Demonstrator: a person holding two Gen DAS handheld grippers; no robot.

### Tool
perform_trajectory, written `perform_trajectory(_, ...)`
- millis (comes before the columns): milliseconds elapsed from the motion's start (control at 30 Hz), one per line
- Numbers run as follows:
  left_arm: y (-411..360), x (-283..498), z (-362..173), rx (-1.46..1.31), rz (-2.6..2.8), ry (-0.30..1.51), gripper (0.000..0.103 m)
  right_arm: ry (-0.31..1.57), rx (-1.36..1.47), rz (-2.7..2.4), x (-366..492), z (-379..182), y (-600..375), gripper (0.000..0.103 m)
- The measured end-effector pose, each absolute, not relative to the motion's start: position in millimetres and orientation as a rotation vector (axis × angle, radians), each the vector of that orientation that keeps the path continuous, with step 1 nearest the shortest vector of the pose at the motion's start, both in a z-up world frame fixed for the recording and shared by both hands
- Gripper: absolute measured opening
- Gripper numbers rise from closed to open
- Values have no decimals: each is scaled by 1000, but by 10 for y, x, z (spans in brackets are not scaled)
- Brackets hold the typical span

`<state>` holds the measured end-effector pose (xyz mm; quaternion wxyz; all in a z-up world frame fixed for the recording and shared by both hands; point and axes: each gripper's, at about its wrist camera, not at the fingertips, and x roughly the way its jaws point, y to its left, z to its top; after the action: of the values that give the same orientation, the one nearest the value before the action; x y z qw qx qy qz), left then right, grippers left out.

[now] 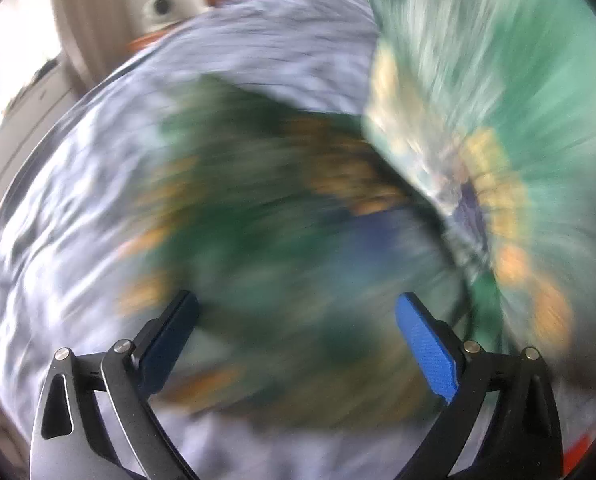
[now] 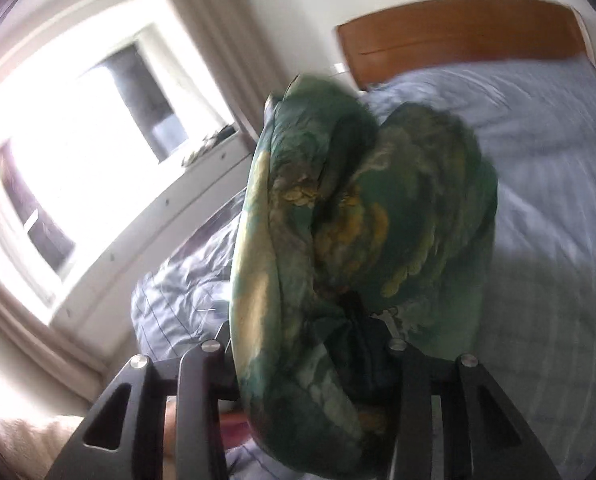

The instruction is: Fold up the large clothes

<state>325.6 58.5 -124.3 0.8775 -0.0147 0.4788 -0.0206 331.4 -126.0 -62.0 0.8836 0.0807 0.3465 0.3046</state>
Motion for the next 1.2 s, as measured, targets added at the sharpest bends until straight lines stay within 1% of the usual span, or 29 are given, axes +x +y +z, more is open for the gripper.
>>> perform_trajectory(100, 1545, 2961, -1177, -160, 75, 1008, 100, 697, -16, 623, 3379, -749, -457, 41)
perform_trajectory(167, 2023, 2821, -1169, -229, 139, 1002, 100, 689, -158, 615, 3396, -1012, 127, 41)
perform_trajectory(233, 2434, 2686, -1094, -292, 174, 965, 100, 724, -257, 622, 3406, -1413, 643, 41)
perform_trajectory(333, 2544, 2626, -938, -283, 132, 924, 100, 749, -416, 611, 3346, -2067, 1192, 42)
perform_trajectory(400, 2391, 2752, -818, -240, 62, 902, 100, 706, -462, 594, 3291, -2208, 1317, 42)
perform_trajectory(433, 2288, 2823, -757, -219, 28, 892, 100, 673, -483, 580, 3270, -2229, 1355, 45)
perform_trajectory(467, 2226, 2752, -722, -206, 1, 884, 100, 644, -504, 570, 3277, -2226, 1356, 47)
perform_trajectory(533, 1939, 3074, -639, -157, -86, 879, 100, 601, -534, 562, 3205, -2239, 1345, 57)
perform_trajectory(567, 1804, 3245, -634, -133, -111, 885, 100, 575, -555, 559, 3143, -2258, 1244, 59)
perform_trajectory(633, 1525, 3616, -620, -111, -190, 915, 100, 538, -594, 566, 3125, -2254, 1245, 65)
perform_trajectory(733, 1153, 4127, -678, -34, -262, 955, 100, 506, -625, 584, 2911, -2155, 1046, 68)
perform_trajectory(833, 924, 4540, -1024, 91, -290, 1102, 102, 480, -655, 582, 2784, -2130, 917, 68)
perform_trajectory(867, 921, 4592, -1118, 104, -290, 1121, 103, 472, -652, 589, 2736, -2105, 891, 68)
perform_trajectory(900, 948, 4594, -1200, 101, -291, 1126, 103, 470, -634, 600, 2675, -2051, 840, 68)
perform_trajectory(1000, 1088, 4528, -1332, 54, -280, 1081, 103, 515, -422, 673, 2496, -1666, 436, 68)
perform_trajectory(1067, 1191, 4473, -1423, 14, -276, 1068, 103, 539, -234, 693, 2471, -1370, -15, 72)
perform_trajectory(1100, 1224, 4479, -1469, -4, -277, 1068, 103, 541, -176, 667, 2502, -1270, -221, 77)
perform_trajectory(1133, 1250, 4480, -1512, -18, -278, 1067, 103, 546, -139, 617, 2582, -1199, -432, 79)
perform_trajectory(1200, 1263, 4470, -1594, -40, -266, 1053, 103, 604, -96, 536, 2866, -1215, -755, 79)
